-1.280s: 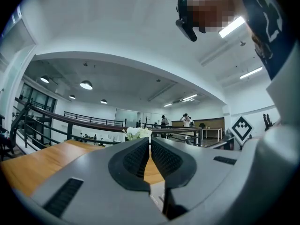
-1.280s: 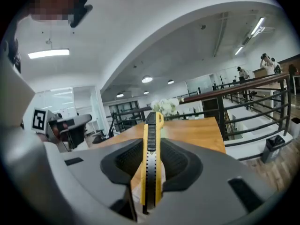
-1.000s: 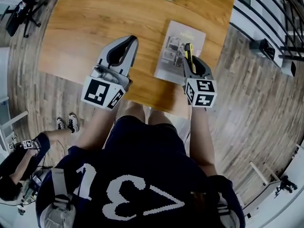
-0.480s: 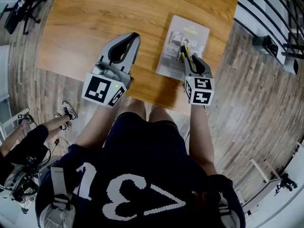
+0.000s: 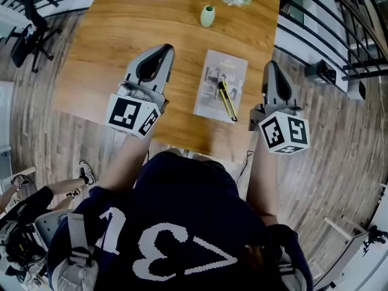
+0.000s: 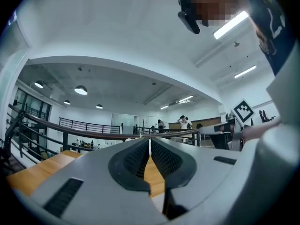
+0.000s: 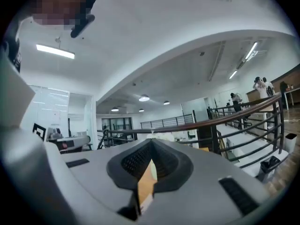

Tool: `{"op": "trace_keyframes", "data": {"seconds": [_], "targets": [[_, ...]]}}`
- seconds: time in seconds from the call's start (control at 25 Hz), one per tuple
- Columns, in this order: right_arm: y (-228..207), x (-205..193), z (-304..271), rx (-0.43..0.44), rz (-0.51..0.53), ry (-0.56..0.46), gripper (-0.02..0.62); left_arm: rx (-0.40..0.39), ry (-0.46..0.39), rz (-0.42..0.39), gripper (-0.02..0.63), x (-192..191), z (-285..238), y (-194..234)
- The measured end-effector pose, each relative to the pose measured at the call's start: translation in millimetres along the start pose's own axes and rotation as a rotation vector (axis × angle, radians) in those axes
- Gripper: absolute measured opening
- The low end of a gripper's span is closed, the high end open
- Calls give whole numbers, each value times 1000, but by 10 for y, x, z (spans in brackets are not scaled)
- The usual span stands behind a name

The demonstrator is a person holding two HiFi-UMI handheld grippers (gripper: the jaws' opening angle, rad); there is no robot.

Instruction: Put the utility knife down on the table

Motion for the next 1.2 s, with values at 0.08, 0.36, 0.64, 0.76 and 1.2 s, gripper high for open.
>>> {"op": "trace_keyframes", "data": {"seconds": [0.08, 0.36, 0.64, 0.76, 1.2], "targets": [[52, 274, 84, 6, 14, -71, 23, 0, -27, -9, 25, 138, -6, 25], [156, 716, 285, 22, 45, -188, 23, -2, -97, -31, 25, 459, -14, 58], [191, 793, 313, 35, 52, -214, 23, -1, -112, -71, 25, 577, -17, 26], [214, 809, 323, 39, 58, -219, 23, 0, -115, -69, 25, 585, -3, 17], [249, 862, 375, 40, 74, -252, 23, 2, -116, -60, 25, 570, 23, -8]]}}
Point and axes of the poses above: the fingertips, and each gripper's own axes: z backward along the fingers, y to its left, x out of its top, the point moved 6 cm from there along z, backward along the fingers, and after that the axes turned 3 degrees about -z, right-handed, at the moved point
